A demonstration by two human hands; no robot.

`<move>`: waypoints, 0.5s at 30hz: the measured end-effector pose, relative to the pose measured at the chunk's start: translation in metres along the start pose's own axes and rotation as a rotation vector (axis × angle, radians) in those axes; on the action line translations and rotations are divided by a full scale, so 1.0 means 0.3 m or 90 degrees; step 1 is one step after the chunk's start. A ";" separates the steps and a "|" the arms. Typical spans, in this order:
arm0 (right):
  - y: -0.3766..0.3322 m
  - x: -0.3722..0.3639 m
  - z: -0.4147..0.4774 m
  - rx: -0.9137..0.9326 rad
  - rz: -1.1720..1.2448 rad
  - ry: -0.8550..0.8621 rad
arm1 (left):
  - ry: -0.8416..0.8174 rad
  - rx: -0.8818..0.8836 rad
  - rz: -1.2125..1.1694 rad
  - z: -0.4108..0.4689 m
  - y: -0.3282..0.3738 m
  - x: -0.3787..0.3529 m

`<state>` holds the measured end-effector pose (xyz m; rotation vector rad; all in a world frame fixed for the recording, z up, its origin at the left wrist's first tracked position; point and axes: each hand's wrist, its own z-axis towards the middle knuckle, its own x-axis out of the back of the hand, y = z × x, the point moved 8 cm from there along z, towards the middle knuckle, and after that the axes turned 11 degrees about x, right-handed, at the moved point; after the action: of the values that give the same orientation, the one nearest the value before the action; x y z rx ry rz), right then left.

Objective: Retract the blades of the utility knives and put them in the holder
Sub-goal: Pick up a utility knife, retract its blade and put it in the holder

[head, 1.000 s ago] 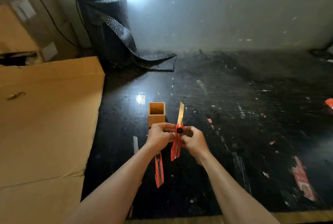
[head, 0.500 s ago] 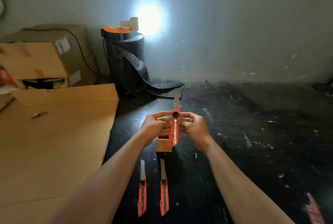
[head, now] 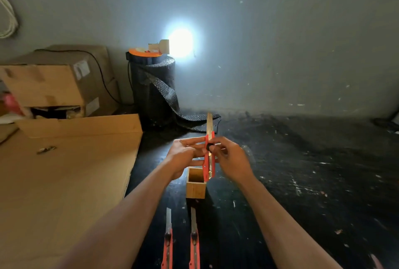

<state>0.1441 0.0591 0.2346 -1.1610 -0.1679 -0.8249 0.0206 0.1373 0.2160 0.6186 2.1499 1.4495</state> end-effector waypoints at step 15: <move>0.060 -0.054 -0.097 -0.072 0.100 0.002 | 0.067 -0.026 -0.001 0.030 0.053 0.026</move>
<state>0.1360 0.0445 0.2006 -1.2631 -0.0270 -0.7040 0.0217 0.1538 0.2269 0.5365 2.1932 1.5530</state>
